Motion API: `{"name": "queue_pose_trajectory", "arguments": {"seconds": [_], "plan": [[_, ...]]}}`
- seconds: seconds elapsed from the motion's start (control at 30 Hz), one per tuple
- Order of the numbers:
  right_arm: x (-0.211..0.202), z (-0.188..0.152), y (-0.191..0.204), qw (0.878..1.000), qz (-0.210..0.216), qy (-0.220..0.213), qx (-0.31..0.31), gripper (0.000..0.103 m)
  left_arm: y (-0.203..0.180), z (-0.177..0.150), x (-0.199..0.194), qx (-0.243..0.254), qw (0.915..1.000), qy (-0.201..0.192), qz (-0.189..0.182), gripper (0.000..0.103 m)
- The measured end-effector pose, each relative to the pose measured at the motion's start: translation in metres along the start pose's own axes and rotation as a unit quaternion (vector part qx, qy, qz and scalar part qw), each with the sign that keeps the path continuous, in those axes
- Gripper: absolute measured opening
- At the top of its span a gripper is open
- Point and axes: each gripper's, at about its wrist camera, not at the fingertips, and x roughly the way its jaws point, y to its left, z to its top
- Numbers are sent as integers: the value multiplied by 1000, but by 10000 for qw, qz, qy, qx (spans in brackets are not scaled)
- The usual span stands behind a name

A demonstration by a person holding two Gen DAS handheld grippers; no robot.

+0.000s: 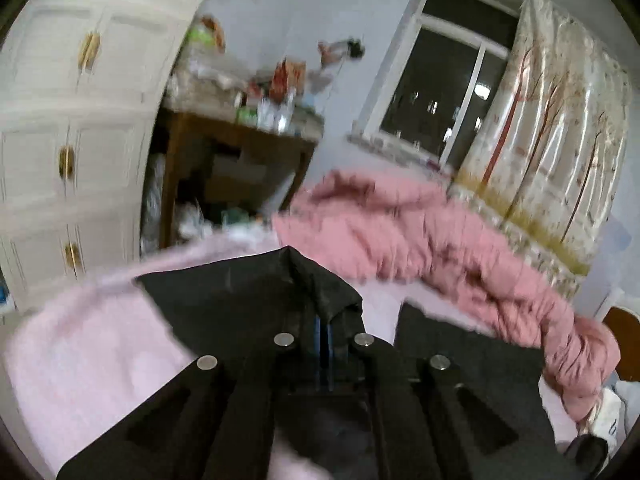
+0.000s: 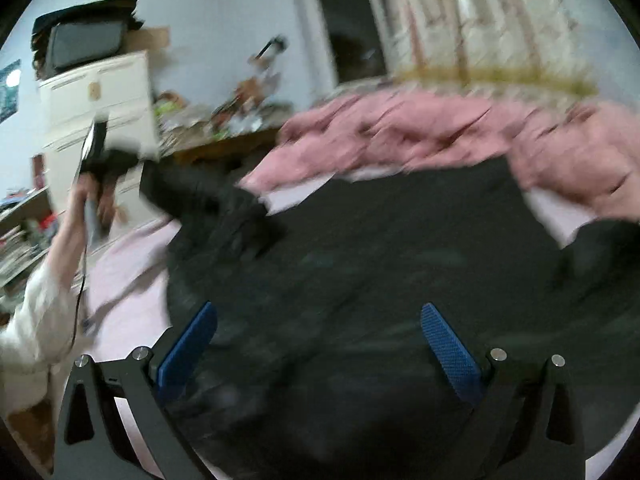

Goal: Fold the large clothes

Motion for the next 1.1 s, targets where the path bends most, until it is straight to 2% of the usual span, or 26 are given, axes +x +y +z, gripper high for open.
{"name": "queue_pose_trajectory", "arguments": {"seconds": [0.07, 0.13, 0.17, 0.23, 0.3, 0.33, 0.4, 0.43, 0.5, 0.53, 0.57, 0.6, 0.63, 0.67, 0.7, 0.73, 0.77, 0.8, 0.87, 0.9, 0.93, 0.97, 1.03, 1.07, 1.1], "plan": [[16, -9, 14, 9984, 328, 422, -192, 91, -13, 23, -8, 321, 9994, -42, -114, 1], [28, -18, 30, 9954, 447, 672, -515, 90, -27, 34, -12, 537, 9986, -9, 32, 1], [30, -24, 42, 9918, 490, 756, -905, 89, -36, 36, -14, 669, 9977, -11, 121, 1], [31, -34, 62, 9863, 420, 703, -1432, 89, -51, 36, -18, 864, 9960, -79, 221, 1], [32, -43, 81, 9779, 45, 643, -1991, 87, -61, 32, -25, 938, 9953, -172, 139, 1], [37, -47, 88, 9749, -96, 740, -2097, 82, -68, 30, -29, 965, 9951, -225, 41, 1], [51, -50, 84, 9769, -94, 1021, -1874, 57, -82, 24, -37, 1104, 9933, -320, -112, 2], [55, -50, 83, 9793, -136, 1053, -1724, 51, -91, 21, -38, 1196, 9922, -348, -93, 2], [55, -45, 77, 9849, -94, 969, -1435, 26, -106, 18, -38, 1359, 9901, -354, 33, 2], [56, -44, 76, 9872, 40, 937, -1288, 21, -111, 17, -36, 1425, 9890, -385, 86, 3], [52, -42, 71, 9891, 276, 940, -1100, 16, -115, 16, -33, 1527, 9865, -538, 256, 7], [50, -41, 71, 9893, 414, 965, -1017, 14, -119, 14, -28, 1731, 9794, -801, 670, 7], [48, -41, 75, 9889, 474, 997, -991, 14, -120, 13, -17, 1972, 9685, -946, 1186, 7], [47, -41, 73, 9876, 592, 1109, -940, 14, -117, 12, -5, 2086, 9619, -899, 1518, 7], [42, -44, 82, 9871, 662, 1174, -866, 14, -106, 12, 8, 2032, 9619, -729, 1677, 7], [41, -43, 87, 9861, 820, 1240, -741, 13, -95, 14, 18, 1885, 9656, -547, 1709, 7], [37, -44, 91, 9814, 1250, 1302, -651, 3, -80, 15, 29, 1665, 9708, -304, 1703, 7], [37, -45, 102, 9788, 1398, 1315, -709, 3, -65, 16, 38, 1477, 9743, -106, 1698, 7], [29, -50, 121, 9803, 1180, 1015, -1214, 3, -40, 12, 54, 1356, 9743, 107, 1793, 9], [26, -52, 126, 9801, 1043, 876, -1447, 3, -32, 7, 61, 1431, 9709, 188, 1912, 17], [26, -52, 126, 9806, 952, 789, -1523, 3, -31, -2, 63, 1523, 9666, 272, 2046, 45], [25, -50, 121, 9830, 887, 719, -1441, 4, -28, -12, 62, 1597, 9636, 318, 2120, 61], [22, -43, 100, 9892, 865, 740, -926, 15, -24, -32, 49, 1785, 9663, 239, 1838, 63], [18, -38, 87, 9924, 772, 715, -642, 38, -27, -46, 41, 1999, 9658, 303, 1625, 63], [14, -31, 75, 9955, 575, 635, -413, 68, -27, -56, 32, 2152, 9642, 357, 1505, 64]]}}
